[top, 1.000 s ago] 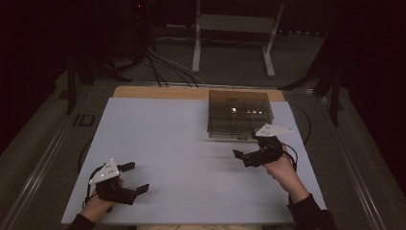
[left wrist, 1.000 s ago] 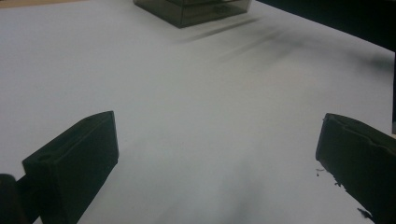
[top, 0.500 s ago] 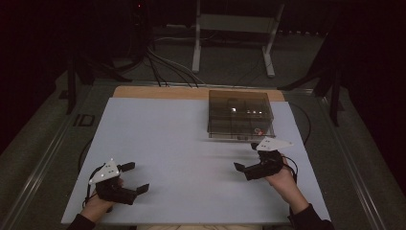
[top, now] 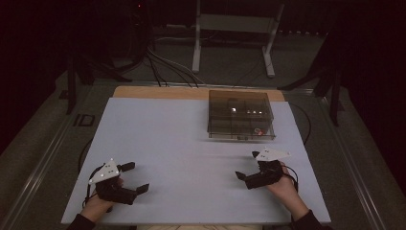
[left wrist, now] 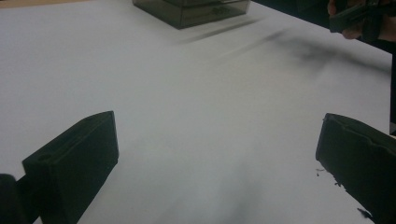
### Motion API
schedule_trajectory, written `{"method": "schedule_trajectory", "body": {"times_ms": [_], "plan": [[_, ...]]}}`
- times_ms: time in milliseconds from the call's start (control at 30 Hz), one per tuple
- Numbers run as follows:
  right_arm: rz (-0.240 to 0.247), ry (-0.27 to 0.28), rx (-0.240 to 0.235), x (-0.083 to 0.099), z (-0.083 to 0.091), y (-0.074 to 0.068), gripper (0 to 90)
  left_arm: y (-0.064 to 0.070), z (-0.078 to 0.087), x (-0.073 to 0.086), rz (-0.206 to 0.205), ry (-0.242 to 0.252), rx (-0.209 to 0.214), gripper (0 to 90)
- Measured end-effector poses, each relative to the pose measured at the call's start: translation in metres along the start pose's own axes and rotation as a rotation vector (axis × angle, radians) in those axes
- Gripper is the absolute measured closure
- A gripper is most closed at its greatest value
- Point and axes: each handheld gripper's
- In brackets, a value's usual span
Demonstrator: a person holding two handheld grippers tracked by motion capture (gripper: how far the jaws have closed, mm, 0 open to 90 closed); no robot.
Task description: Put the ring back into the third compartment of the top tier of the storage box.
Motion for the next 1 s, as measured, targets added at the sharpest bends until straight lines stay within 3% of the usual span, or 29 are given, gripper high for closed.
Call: {"method": "schedule_trajectory", "body": {"times_ms": [133, 400, 567, 867, 1000], "plan": [[0.006, -0.005, 0.009, 0.006, 0.001, -0.001, 0.2, 0.0, 0.0, 0.0, 0.002, 0.001, 0.0, 0.0], [-0.029, 0.016, 0.019, 0.015, 0.01, 0.007, 0.2, 0.0, 0.0, 0.0, 0.005, 0.003, 0.002, 0.0], [-0.045, 0.014, 0.061, 0.02, 0.009, 0.01, 0.2, -0.001, -0.001, 0.0, 0.005, 0.001, 0.006, 0.0], [-0.047, 0.005, 0.09, 0.021, 0.006, 0.007, 0.2, -0.001, -0.001, 0.0, 0.002, 0.0, 0.003, 0.0], [-0.042, 0.021, 0.13, 0.02, 0.009, 0.006, 0.2, 0.0, 0.0, 0.0, 0.004, 0.001, 0.002, 0.0]]}}
Point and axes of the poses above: each handheld gripper's, and its own axes: z roughly backward along the jaws, x roughly out of its underside, y roughly to its right, and after that the axes turned 6 degrees about z, right-handed
